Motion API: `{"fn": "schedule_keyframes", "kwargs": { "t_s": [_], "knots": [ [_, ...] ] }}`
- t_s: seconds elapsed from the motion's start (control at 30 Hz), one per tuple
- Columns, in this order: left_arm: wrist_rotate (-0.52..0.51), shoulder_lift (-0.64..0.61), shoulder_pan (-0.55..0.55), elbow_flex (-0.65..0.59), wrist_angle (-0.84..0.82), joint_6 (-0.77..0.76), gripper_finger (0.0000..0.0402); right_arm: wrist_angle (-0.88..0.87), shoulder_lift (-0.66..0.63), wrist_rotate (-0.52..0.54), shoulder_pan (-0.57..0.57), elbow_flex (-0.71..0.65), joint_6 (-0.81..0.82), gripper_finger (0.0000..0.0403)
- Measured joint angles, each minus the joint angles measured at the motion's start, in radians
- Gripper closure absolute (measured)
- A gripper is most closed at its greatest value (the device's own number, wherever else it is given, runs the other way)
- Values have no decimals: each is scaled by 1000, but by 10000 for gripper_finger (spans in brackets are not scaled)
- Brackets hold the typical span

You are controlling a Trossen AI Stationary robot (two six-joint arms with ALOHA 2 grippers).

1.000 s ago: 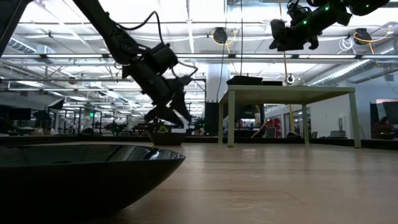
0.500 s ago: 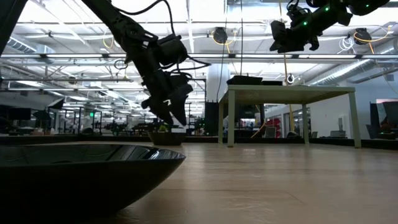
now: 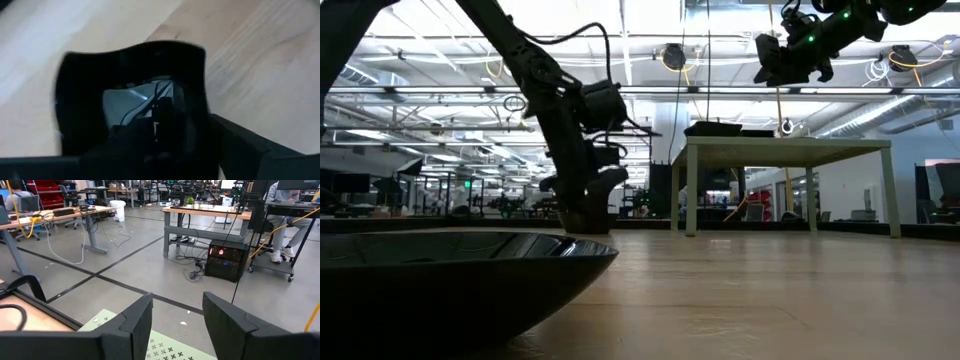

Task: Pick & Place Mini shaped plates
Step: Stack the black distorted square plate on top of the distorted square plate on the shelf

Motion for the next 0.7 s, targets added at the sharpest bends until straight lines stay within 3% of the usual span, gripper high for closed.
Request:
{"fn": "schedule_keyframes", "kwargs": {
  "t_s": [0.2,0.43,0.7],
  "knots": [
    [-2,20,-4,0,6,2,249,-19,0,-30,0,0,7,238],
    [86,1,-8,1,18,30,389,-57,0,-45,0,0,8,238],
    [87,-189,-29,1,72,63,396,-59,0,-45,0,0,5,238]
  ]
}}
